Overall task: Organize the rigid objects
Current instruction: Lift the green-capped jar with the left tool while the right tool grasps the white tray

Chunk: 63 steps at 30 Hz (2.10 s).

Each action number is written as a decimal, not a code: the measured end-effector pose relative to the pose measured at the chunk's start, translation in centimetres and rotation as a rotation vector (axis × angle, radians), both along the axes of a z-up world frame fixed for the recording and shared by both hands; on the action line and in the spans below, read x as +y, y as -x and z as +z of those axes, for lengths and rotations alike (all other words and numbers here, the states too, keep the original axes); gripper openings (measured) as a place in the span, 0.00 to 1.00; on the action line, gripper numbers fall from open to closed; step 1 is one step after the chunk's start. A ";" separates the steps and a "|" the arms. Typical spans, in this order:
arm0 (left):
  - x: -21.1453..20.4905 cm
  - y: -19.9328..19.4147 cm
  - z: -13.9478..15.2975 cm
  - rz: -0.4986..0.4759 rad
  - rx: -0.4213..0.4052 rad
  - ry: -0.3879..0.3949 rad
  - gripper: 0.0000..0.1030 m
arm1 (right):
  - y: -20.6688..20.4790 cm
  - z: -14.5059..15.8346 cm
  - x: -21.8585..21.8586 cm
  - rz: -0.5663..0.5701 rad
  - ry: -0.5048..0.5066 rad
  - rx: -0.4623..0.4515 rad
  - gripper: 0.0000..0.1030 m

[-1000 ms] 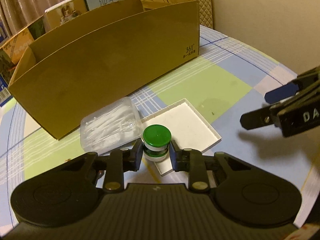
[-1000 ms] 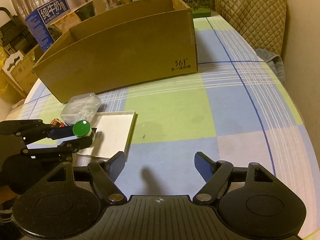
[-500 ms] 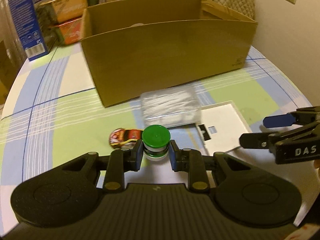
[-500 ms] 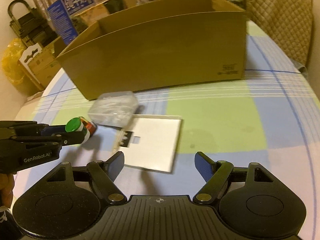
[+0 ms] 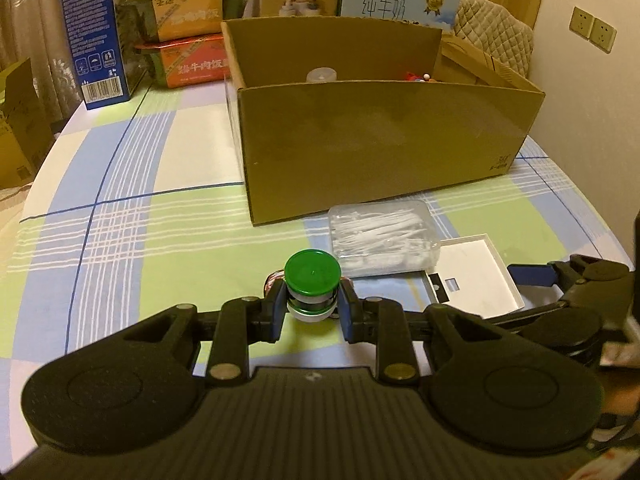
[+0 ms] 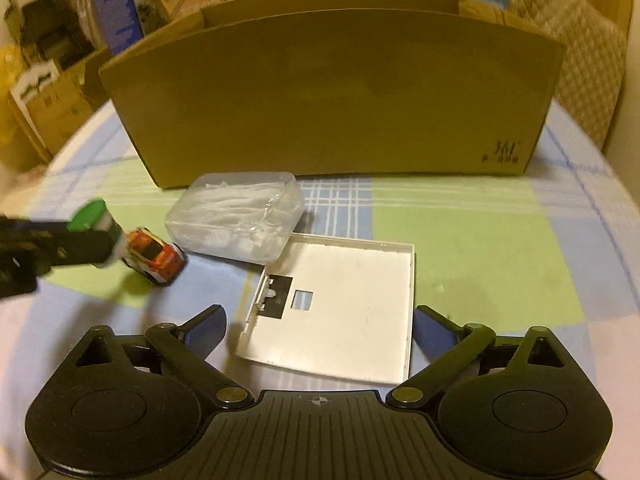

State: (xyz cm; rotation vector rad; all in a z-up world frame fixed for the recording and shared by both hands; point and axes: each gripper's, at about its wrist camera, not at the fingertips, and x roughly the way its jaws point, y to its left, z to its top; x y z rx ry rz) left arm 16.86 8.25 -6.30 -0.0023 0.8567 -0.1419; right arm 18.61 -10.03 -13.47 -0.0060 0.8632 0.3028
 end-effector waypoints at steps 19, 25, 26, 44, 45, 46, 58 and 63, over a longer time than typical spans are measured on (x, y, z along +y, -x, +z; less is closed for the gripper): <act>-6.9 0.9 -2.3 -0.172 0.038 -0.033 0.22 | 3.3 -0.2 -9.3 -0.045 0.043 -0.006 0.86; -8.0 1.3 -2.9 -0.166 0.023 -0.065 0.22 | 3.9 -0.4 -9.4 -0.045 0.051 -0.029 0.86; -8.1 1.3 -2.9 -0.162 0.017 -0.070 0.22 | 3.9 -0.5 -9.4 -0.046 0.049 -0.031 0.86; -8.4 1.0 -3.0 -0.144 -0.026 -0.097 0.23 | 3.7 -0.6 -9.3 -0.070 0.052 -0.040 0.88; -8.4 1.0 -2.9 -0.140 -0.022 -0.091 0.23 | 3.7 -0.6 -9.3 -0.073 0.051 -0.041 0.88; -8.3 1.1 -2.8 -0.137 -0.018 -0.084 0.23 | 3.7 -0.6 -9.3 -0.079 0.051 -0.043 0.88; -8.4 3.1 -0.7 -0.088 -0.009 -0.033 0.23 | 4.8 1.4 -9.5 -0.107 0.036 -0.077 0.83; -8.4 4.0 1.0 -0.057 -0.021 -0.019 0.23 | 5.8 3.8 -10.2 -0.123 0.006 -0.114 0.83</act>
